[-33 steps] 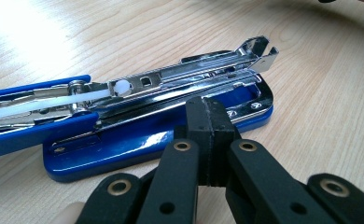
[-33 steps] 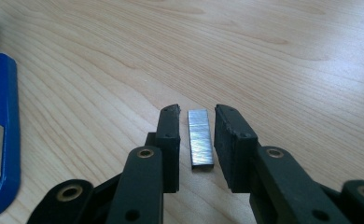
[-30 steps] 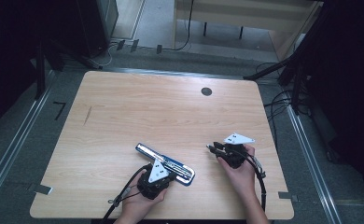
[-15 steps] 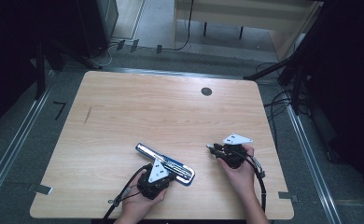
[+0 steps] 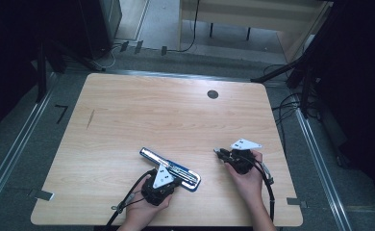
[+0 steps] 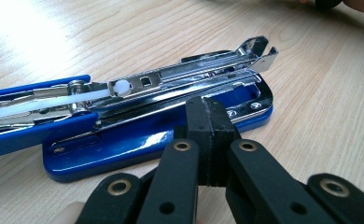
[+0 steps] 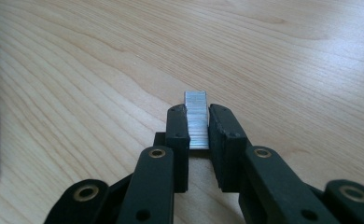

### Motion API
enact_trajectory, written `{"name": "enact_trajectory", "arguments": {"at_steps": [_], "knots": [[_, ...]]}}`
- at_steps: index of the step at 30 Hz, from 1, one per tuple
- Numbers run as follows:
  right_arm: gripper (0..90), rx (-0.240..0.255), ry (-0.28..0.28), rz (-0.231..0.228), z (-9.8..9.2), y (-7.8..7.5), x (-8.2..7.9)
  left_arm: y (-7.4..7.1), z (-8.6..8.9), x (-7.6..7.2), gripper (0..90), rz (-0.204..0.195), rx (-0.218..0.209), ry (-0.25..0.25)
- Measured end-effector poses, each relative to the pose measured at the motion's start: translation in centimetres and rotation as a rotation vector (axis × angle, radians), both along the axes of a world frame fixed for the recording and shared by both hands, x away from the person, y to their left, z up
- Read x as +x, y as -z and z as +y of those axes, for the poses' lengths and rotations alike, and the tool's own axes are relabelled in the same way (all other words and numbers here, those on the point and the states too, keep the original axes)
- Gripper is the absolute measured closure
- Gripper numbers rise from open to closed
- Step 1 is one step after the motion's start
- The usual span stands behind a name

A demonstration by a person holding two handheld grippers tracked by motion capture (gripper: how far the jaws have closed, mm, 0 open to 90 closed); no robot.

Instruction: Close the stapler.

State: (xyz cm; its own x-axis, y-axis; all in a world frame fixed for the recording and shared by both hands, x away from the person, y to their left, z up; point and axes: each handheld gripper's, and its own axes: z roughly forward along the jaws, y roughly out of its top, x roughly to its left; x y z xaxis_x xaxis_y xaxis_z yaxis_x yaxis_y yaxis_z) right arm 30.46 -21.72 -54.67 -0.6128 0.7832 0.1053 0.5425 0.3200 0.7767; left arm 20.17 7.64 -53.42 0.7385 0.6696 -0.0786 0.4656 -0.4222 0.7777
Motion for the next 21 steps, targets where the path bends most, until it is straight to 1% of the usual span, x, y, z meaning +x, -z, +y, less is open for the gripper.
{"name": "enact_trajectory", "arguments": {"at_steps": [3,11,16,21], "knots": [[79.9,0.013,-0.002,-0.001,0.1,-0.3,-0.2,0.0,0.0,0.0,90.0,0.001,0.001,0.0],[79.9,0.004,-0.014,-0.018,0.4,-1.0,-0.7,0.0,0.0,0.0,90.0,0.001,-0.001,0.0],[79.9,-0.002,-0.037,-0.029,1.0,-1.6,-1.3,0.0,0.0,0.0,90.0,0.001,0.001,-0.001],[79.9,0.011,-0.055,-0.029,1.5,-2.1,-1.8,0.0,0.0,0.0,90.0,0.002,-0.002,0.001]]}}
